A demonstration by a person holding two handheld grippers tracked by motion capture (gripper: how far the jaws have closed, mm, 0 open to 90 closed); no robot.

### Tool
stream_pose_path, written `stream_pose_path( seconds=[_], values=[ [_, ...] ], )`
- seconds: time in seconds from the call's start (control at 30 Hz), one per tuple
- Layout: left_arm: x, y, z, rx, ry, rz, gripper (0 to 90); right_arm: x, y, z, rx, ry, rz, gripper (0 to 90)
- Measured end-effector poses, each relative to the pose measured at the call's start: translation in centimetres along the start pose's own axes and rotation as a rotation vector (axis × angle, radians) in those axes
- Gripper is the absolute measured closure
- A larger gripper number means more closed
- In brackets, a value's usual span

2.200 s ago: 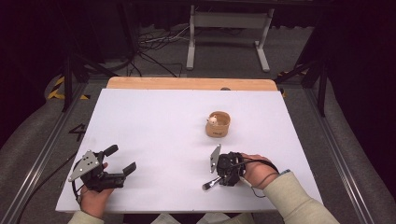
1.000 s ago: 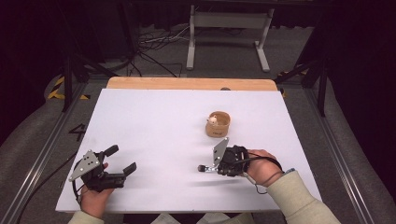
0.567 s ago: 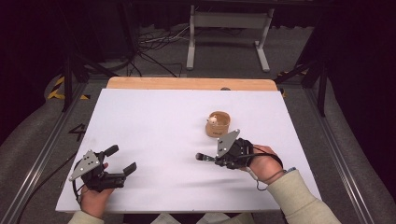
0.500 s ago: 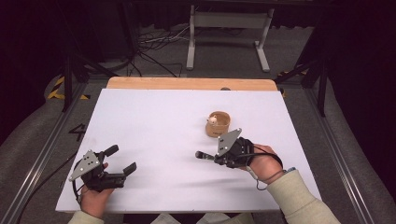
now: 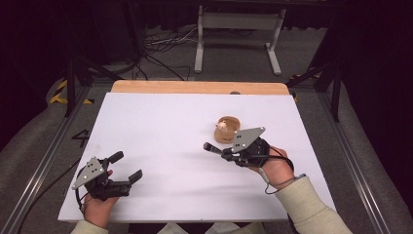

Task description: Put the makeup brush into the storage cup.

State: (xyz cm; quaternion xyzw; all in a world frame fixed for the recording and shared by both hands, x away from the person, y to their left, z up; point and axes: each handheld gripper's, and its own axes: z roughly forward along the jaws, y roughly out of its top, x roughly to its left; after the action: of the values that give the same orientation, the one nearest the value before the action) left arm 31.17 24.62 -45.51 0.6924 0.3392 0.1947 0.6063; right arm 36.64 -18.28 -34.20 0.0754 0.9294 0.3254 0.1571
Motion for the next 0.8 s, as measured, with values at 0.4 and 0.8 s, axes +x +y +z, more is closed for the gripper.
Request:
stream_pose_path(
  seconds=[0.4, 0.8],
  values=[
    [0.0, 0.0, 0.0, 0.001, -0.001, 0.002, 1.5, -0.8, -0.3, -0.9, -0.131, -0.081, 0.082, 79.6],
    [0.0, 0.0, 0.0, -0.004, -0.003, 0.001, 1.6, -1.9, -1.0, -1.2, -0.297, -0.176, 0.297, 79.6]
  ],
)
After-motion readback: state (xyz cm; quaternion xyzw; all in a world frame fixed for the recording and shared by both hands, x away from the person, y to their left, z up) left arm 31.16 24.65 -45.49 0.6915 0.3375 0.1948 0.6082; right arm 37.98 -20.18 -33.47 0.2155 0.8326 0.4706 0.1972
